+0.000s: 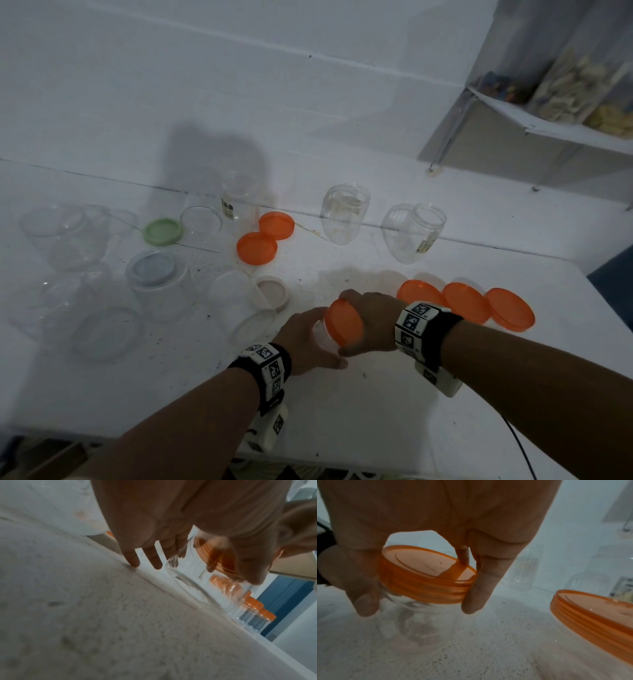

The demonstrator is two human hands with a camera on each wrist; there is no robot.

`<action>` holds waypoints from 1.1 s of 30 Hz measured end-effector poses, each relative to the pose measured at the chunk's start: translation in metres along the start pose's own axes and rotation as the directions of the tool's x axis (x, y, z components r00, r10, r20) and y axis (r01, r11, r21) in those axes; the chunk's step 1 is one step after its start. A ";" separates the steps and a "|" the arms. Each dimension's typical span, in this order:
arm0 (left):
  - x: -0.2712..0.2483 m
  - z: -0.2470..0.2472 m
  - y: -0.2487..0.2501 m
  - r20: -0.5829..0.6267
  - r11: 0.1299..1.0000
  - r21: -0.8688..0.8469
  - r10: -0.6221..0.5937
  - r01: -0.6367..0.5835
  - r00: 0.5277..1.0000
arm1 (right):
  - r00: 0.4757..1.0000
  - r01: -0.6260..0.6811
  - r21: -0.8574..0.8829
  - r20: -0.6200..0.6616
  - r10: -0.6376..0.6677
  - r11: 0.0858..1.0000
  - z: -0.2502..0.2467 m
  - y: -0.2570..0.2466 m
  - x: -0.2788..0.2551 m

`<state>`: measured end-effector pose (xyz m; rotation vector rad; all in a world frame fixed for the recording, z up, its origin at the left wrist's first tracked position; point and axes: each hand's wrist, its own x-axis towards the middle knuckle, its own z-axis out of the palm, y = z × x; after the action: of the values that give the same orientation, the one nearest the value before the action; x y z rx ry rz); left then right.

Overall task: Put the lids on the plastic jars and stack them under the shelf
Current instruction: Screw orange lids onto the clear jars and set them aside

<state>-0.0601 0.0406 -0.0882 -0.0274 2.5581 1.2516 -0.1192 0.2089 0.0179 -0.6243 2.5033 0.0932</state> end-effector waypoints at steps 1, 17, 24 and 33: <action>-0.001 0.000 -0.001 -0.013 0.999 -0.042 0.006 -0.006 1.000 | 0.999 -0.038 0.036 0.002 0.038 0.999 -0.002 0.001 -0.001; 0.002 0.001 0.007 -0.079 1.000 -0.004 0.013 -0.013 0.997 | 0.995 -0.096 0.119 -0.003 0.097 0.988 -0.009 0.014 -0.004; 0.000 0.003 0.005 -0.103 0.999 -0.047 -0.016 0.012 0.995 | 0.970 -0.241 0.340 0.055 0.237 0.909 -0.015 0.018 -0.005; 0.003 0.005 0.009 -0.092 1.000 0.000 -0.006 0.006 0.996 | 0.985 -0.156 0.212 -0.038 0.167 0.965 -0.011 0.013 -0.002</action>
<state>-0.0630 0.0502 -0.0851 -0.0945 2.6343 1.2757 -0.1287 0.2194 0.0275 -0.3404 2.5702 -0.1275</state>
